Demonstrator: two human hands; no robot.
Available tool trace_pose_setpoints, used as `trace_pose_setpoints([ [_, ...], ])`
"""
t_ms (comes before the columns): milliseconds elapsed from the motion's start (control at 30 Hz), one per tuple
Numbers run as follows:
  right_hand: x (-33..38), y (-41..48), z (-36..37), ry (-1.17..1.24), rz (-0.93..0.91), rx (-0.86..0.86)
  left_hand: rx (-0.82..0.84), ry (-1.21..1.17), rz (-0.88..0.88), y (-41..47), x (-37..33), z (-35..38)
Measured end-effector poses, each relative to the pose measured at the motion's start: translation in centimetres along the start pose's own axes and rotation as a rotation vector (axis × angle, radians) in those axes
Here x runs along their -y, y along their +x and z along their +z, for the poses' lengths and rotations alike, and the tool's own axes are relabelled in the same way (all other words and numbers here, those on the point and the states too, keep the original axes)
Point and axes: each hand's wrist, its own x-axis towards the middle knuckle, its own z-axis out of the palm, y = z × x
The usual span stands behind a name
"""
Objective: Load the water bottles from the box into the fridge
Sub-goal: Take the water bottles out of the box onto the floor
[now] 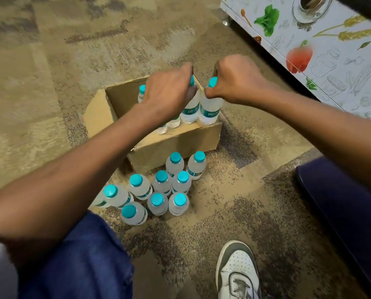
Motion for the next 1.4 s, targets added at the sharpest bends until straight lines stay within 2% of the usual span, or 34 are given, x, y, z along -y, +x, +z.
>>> trace_pose_setpoints([
  [167, 0.7, -3.6, -2.5, 0.000, -0.066, -0.050, -0.071, -0.019, 0.055, -1.5, -1.4, -4.8],
  [333, 1.9, -7.7, -2.4, -0.008, -0.120, 0.085, -0.004, -0.055, 0.124, -4.5, -2.4, -5.7],
  [567, 2.4, -11.4, -0.1, -0.020, -0.138, 0.234, 0.224, -0.024, 0.238, -9.1, -4.0, -4.6],
  [767, 2.0, -13.7, 2.0, -0.044, -0.113, 0.311, 0.243, -0.129, 0.371, -11.7, -5.1, -3.6],
  [900, 2.0, -14.5, 4.4, -0.052, -0.098, 0.399, 0.345, -0.107, 0.399, -13.3, -6.1, -1.7],
  [1033, 2.7, -14.5, 6.3, -0.068, -0.114, 0.473, 0.438, -0.075, 0.500, -14.6, -6.9, 0.6],
  [1400, 4.6, -13.0, 10.1, -0.100, -0.226, 0.575, 0.423, -0.128, 0.705, -17.2, -6.2, 3.7],
])
